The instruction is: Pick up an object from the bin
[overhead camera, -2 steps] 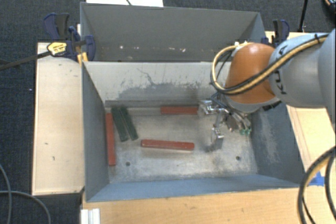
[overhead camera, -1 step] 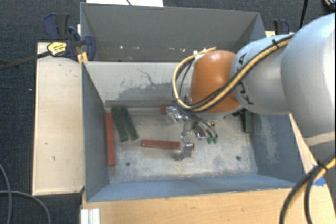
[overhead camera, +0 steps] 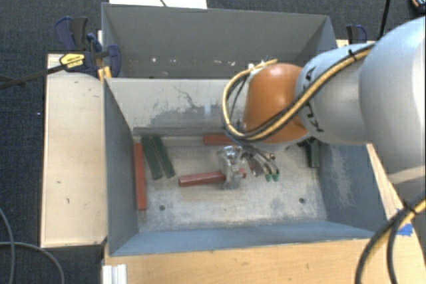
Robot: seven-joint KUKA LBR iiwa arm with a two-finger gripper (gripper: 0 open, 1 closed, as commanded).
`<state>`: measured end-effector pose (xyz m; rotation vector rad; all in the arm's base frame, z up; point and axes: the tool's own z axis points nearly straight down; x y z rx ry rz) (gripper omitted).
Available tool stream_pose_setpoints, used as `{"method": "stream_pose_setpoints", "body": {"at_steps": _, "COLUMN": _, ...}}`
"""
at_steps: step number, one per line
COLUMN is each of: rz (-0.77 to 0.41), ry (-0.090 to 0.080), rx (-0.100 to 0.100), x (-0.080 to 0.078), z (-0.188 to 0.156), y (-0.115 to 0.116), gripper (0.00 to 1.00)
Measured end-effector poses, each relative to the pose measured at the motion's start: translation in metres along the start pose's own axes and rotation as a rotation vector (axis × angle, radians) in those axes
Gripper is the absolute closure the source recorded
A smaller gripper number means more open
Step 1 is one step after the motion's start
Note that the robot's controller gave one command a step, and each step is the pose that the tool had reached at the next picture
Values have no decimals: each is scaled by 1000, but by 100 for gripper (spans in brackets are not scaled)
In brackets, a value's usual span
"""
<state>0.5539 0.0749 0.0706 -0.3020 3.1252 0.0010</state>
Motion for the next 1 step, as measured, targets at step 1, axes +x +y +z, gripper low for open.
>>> {"method": "stream_pose_setpoints", "body": {"at_steps": 1, "rz": 10, "ry": -9, "rx": 1, "x": 13, "z": -150, "y": -7, "gripper": 100}}
